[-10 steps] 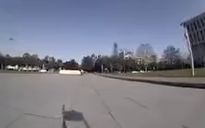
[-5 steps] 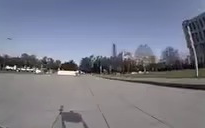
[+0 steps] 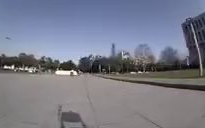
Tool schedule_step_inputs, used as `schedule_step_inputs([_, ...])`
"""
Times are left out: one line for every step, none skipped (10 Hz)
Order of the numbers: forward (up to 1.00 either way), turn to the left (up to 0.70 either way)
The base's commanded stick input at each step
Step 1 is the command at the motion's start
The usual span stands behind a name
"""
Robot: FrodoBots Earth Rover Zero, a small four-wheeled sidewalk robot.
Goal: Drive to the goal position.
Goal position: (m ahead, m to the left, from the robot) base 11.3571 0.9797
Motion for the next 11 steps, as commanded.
schedule_step_inputs([1.0,0.03])
schedule_step_inputs([1.0,0.03])
schedule_step_inputs([1.0,0.03])
schedule_step_inputs([1.0,0.03])
schedule_step_inputs([1.0,0.03])
schedule_step_inputs([1.0,0.03])
schedule_step_inputs([1.0,0.03])
schedule_step_inputs([1.0,0.03])
schedule_step_inputs([1.0,0.03])
schedule_step_inputs([1.0,0.03])
schedule_step_inputs([1.0,0.03])
